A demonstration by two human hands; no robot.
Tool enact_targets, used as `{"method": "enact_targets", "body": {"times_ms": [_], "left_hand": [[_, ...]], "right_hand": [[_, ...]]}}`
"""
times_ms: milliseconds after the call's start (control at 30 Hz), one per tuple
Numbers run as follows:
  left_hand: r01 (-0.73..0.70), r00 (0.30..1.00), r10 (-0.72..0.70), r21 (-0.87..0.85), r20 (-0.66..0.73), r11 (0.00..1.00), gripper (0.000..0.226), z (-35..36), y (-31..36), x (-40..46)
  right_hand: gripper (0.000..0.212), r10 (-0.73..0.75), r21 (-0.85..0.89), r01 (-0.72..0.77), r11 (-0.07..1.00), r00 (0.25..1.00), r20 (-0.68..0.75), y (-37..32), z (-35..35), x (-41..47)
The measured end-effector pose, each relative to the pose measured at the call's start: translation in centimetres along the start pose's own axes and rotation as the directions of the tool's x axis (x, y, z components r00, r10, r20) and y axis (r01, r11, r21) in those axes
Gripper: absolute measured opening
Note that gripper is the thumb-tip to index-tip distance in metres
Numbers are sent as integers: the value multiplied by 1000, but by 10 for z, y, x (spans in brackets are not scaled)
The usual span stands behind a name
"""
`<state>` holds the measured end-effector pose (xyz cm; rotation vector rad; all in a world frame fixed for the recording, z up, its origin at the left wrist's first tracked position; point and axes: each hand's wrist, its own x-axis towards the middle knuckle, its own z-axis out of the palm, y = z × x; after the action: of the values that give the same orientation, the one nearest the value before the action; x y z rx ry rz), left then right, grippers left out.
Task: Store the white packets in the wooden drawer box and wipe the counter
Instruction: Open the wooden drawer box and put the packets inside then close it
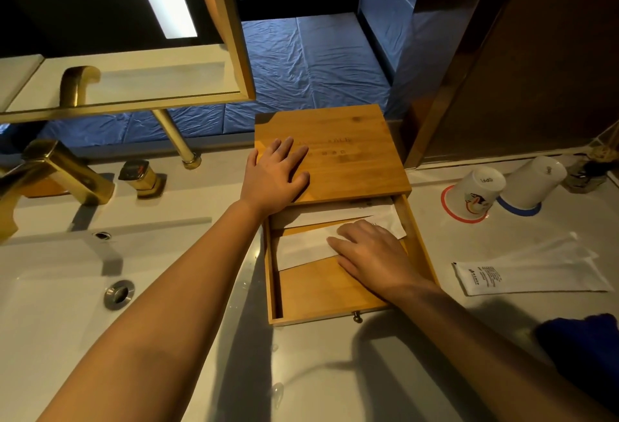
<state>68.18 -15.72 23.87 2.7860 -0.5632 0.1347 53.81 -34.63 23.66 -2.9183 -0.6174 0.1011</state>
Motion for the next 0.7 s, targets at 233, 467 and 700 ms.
{"method": "enact_targets", "body": {"times_ms": [233, 467, 700], "left_hand": [[0, 1000, 0, 5, 5, 1000, 59, -1, 1, -1], [2, 1000, -2, 9, 6, 1000, 59, -3, 2, -1], [1, 1000, -1, 27, 0, 1000, 59, -2, 2, -1]], "right_hand": [[30, -6, -66, 5, 998, 1000, -27, -8, 2, 13], [23, 139, -121, -148, 982, 987, -76, -21, 3, 30], [38, 151, 15, -150, 989, 981, -120, -15, -5, 10]]}}
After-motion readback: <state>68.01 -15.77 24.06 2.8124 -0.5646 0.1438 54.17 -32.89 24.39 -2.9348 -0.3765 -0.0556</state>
